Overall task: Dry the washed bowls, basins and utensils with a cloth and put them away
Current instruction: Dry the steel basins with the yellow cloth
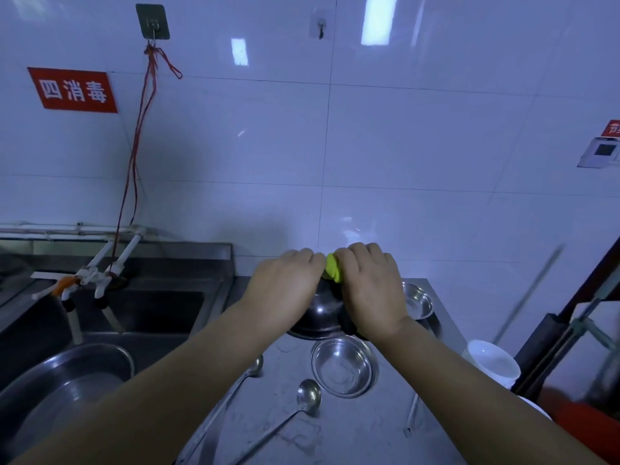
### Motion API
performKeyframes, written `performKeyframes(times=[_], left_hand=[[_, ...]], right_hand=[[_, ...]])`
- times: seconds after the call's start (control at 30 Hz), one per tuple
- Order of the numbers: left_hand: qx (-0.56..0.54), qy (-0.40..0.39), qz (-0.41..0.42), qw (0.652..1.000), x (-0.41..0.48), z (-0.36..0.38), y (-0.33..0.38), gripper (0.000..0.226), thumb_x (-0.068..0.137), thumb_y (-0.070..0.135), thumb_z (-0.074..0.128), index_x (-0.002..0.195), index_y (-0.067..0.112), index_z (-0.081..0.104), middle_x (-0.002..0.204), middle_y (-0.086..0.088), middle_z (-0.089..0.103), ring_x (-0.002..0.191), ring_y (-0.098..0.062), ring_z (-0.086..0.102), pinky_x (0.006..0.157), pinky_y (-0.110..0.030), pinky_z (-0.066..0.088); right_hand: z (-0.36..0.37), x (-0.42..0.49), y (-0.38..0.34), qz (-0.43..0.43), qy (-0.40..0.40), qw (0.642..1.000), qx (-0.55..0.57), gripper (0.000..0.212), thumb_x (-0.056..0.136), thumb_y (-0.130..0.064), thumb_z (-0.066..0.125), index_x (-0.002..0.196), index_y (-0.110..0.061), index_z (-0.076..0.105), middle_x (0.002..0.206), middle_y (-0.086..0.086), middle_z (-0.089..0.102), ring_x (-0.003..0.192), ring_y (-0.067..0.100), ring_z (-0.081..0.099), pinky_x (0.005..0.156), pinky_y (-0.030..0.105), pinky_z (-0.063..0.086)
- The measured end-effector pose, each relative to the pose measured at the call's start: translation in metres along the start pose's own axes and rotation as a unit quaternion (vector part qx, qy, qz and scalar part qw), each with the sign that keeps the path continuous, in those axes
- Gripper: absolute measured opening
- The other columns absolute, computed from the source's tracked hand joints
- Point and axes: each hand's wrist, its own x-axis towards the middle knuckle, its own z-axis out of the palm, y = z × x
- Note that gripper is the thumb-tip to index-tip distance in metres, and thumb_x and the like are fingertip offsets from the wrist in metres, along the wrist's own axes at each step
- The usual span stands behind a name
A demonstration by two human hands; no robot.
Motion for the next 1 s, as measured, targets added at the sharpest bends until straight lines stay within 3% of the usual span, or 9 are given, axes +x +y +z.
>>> performKeyframes(times=[0.13, 0.2, 0.33, 0.47, 0.57, 0.67, 0.73, 0.83, 1.0], left_hand=[[-0.001, 0.044, 0.023, 0.999, 0.007, -0.004, -0.003, 0.043, 0.03, -0.004, 0.077, 0.058, 0.012, 0.049, 0.048, -0.003, 0.045, 0.034, -0.023, 0.042, 0.039, -0.018, 0.018], [-0.06, 0.059, -0.03, 0.996, 0.004, -0.006, -0.013, 0.036, 0.044, -0.002, 0.078, 0.06, 0.01, 0.049, 0.05, -0.007, 0.048, 0.036, -0.026, 0.046, 0.038, -0.021, 0.027], [-0.21, 0.089, -0.203, 0.952, -0.002, 0.001, -0.03, 0.022, 0.086, 0.016, 0.061, 0.07, 0.01, 0.047, 0.066, -0.007, 0.054, 0.061, -0.029, 0.052, 0.056, -0.036, 0.042], [-0.148, 0.026, -0.123, 0.981, 0.001, 0.002, -0.023, 0.016, 0.08, 0.014, 0.065, 0.078, 0.011, 0.05, 0.073, -0.007, 0.054, 0.063, -0.03, 0.055, 0.053, -0.034, 0.041], [-0.048, -0.015, -0.048, 0.998, 0.008, -0.001, -0.017, 0.042, 0.041, -0.004, 0.082, 0.061, 0.009, 0.048, 0.051, -0.007, 0.047, 0.034, -0.027, 0.044, 0.038, -0.022, 0.023], [-0.063, 0.025, -0.067, 0.995, 0.009, -0.004, -0.024, 0.045, 0.045, -0.006, 0.081, 0.059, 0.011, 0.043, 0.047, -0.006, 0.043, 0.032, -0.023, 0.034, 0.039, -0.018, 0.015], [-0.137, 0.078, -0.109, 0.981, 0.006, -0.006, -0.03, 0.041, 0.066, -0.001, 0.074, 0.062, 0.015, 0.036, 0.051, -0.004, 0.041, 0.04, -0.027, 0.041, 0.042, -0.024, 0.026], [-0.197, 0.144, -0.185, 0.952, 0.001, -0.005, -0.031, 0.034, 0.084, 0.009, 0.06, 0.065, 0.014, 0.032, 0.056, 0.003, 0.035, 0.052, -0.026, 0.04, 0.052, -0.029, 0.028], [-0.353, 0.089, -0.258, 0.895, -0.015, 0.014, -0.035, 0.03, 0.083, 0.015, 0.066, 0.063, 0.011, 0.044, 0.056, 0.003, 0.045, 0.057, -0.015, 0.044, 0.055, -0.028, 0.033]], right_hand=[[-0.001, 0.004, -0.001, -0.007, 0.024, 0.999, 0.021, 0.018, 0.071, -0.005, 0.052, 0.087, -0.013, 0.054, 0.077, 0.004, 0.053, 0.066, 0.024, 0.043, 0.057, 0.03, 0.025], [0.001, 0.008, 0.008, 0.093, 0.005, 0.991, 0.098, 0.011, 0.076, -0.008, 0.051, 0.081, -0.018, 0.052, 0.076, 0.001, 0.052, 0.068, 0.026, 0.045, 0.054, 0.029, 0.026], [0.004, 0.006, 0.019, 0.307, -0.003, 0.906, 0.29, 0.019, 0.082, -0.013, 0.063, 0.082, -0.024, 0.048, 0.084, -0.014, 0.049, 0.084, 0.016, 0.05, 0.058, 0.03, 0.037], [-0.003, 0.01, 0.007, 0.195, -0.007, 0.961, 0.198, 0.016, 0.078, -0.007, 0.056, 0.081, -0.02, 0.048, 0.082, -0.003, 0.05, 0.078, 0.024, 0.046, 0.055, 0.032, 0.034], [-0.004, 0.015, 0.001, 0.034, 0.019, 0.995, 0.087, 0.025, 0.067, -0.002, 0.046, 0.089, -0.008, 0.059, 0.078, 0.007, 0.055, 0.066, 0.027, 0.045, 0.052, 0.032, 0.037], [-0.008, 0.019, 0.003, 0.053, 0.035, 0.993, 0.103, 0.026, 0.067, -0.001, 0.055, 0.092, -0.01, 0.059, 0.08, 0.006, 0.055, 0.068, 0.027, 0.047, 0.051, 0.032, 0.039], [-0.007, 0.015, 0.009, 0.167, 0.025, 0.967, 0.192, 0.019, 0.077, -0.005, 0.06, 0.089, -0.019, 0.054, 0.085, -0.001, 0.054, 0.078, 0.023, 0.048, 0.056, 0.032, 0.038], [0.0, 0.0, 0.012, 0.341, -0.015, 0.876, 0.34, 0.025, 0.083, -0.014, 0.062, 0.091, -0.027, 0.043, 0.087, -0.006, 0.055, 0.081, 0.019, 0.055, 0.064, 0.033, 0.044], [0.003, -0.022, 0.01, 0.366, -0.037, 0.854, 0.367, 0.026, 0.083, -0.007, 0.062, 0.091, -0.023, 0.043, 0.077, -0.005, 0.058, 0.073, 0.015, 0.057, 0.06, 0.03, 0.045]])
